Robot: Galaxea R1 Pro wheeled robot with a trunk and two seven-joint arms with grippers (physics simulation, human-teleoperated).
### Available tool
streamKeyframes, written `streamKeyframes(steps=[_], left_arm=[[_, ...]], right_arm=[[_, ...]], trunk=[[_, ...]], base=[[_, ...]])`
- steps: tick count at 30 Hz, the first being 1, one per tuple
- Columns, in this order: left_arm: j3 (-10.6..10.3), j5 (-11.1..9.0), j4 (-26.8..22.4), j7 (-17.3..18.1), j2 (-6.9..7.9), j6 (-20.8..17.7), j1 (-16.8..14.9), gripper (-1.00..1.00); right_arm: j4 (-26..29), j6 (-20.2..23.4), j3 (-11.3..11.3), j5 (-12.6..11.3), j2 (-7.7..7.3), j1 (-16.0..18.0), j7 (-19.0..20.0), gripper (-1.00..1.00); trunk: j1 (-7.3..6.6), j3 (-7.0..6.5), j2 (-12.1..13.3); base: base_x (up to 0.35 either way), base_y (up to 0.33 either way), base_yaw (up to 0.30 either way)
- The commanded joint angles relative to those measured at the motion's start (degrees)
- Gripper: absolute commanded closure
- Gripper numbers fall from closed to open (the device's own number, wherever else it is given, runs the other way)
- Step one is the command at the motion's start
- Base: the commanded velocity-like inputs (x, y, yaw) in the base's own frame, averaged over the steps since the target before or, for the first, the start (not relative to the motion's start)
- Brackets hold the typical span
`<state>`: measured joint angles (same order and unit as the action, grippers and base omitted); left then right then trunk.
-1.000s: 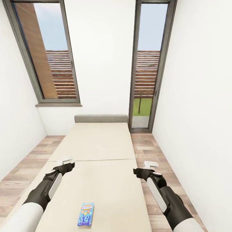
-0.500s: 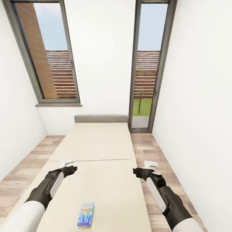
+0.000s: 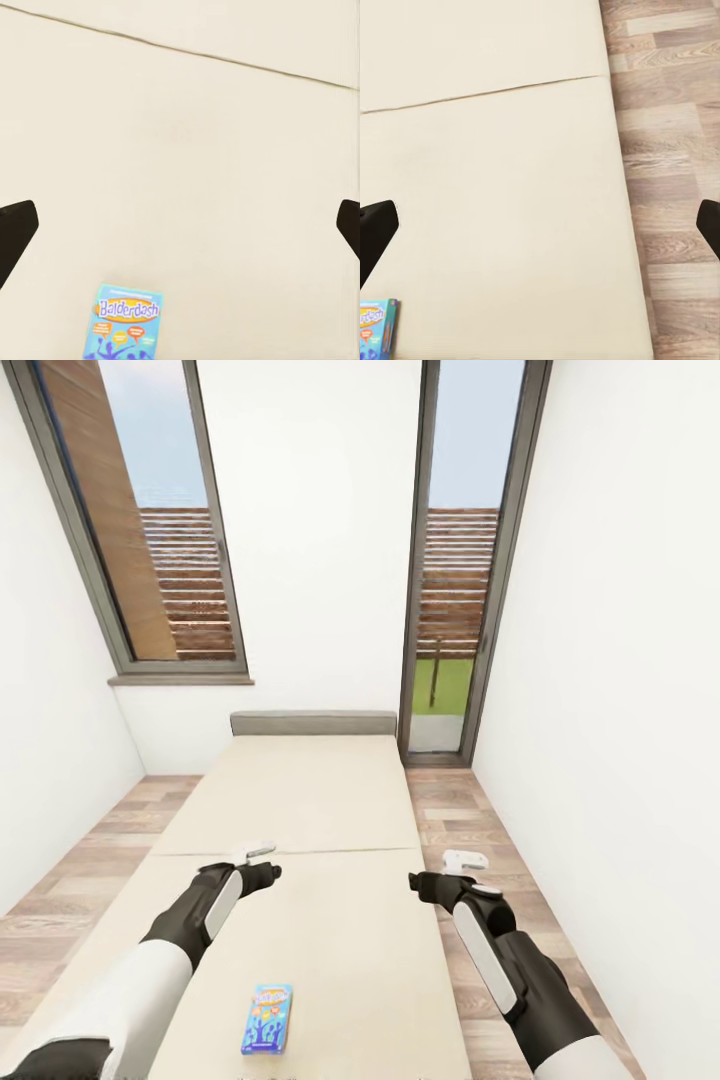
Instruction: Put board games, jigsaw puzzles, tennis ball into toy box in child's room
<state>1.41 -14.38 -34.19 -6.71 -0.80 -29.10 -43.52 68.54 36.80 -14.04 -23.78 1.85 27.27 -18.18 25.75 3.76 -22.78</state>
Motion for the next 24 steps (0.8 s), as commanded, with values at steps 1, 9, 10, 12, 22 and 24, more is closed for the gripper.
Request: streamKeyframes(steps=[1,9,10,12,22,24], left_arm=[[0.0,-0.5,0.2,-0.4,-0.36,-0.1,-0.2,-1.0],[-1.3,-0.4,0.8,-0.3,-0.69,0.3,-0.4,-1.0],[-1.3,-0.4,0.8,-0.4,-0.71,0.4,-0.4,-1.0],[-1.5,-0.4,0.8,-0.4,-0.76,0.4,-0.4,-1.0],[-1.6,-0.6,0.4,-0.6,-0.91,0.1,-0.4,-1.0],[-1.6,-0.6,0.3,-0.6,-0.8,0.0,-0.4,-1.0]], right_arm=[[0.8,1.0,-0.1,-0.6,0.05,0.1,-0.6,-1.0],[7.6,7.7,0.1,-2.6,1.24,-0.2,-0.3,-1.0],[8.0,8.0,0.2,-2.7,1.38,-0.2,-0.3,-1.0],[9.1,8.7,0.2,-2.9,1.6,-0.4,-0.2,-1.0],[10.3,10.7,0.4,-3.3,1.67,-0.6,-0.1,-1.0],[10.3,11.4,0.5,-3.3,1.72,-0.6,-0.1,-1.0]], trunk=[[0.04,0.23,-0.1],[0.04,0.99,-0.1],[0.04,1.08,-0.1],[0.04,1.27,-0.1],[0.04,2.22,-0.1],[0.04,2.41,-0.1]], base=[[0.0,0.0,0.0],[0.0,0.0,0.0],[0.0,0.0,0.0],[0.0,0.0,0.0],[0.0,0.0,0.0],[0.0,0.0,0.0]])
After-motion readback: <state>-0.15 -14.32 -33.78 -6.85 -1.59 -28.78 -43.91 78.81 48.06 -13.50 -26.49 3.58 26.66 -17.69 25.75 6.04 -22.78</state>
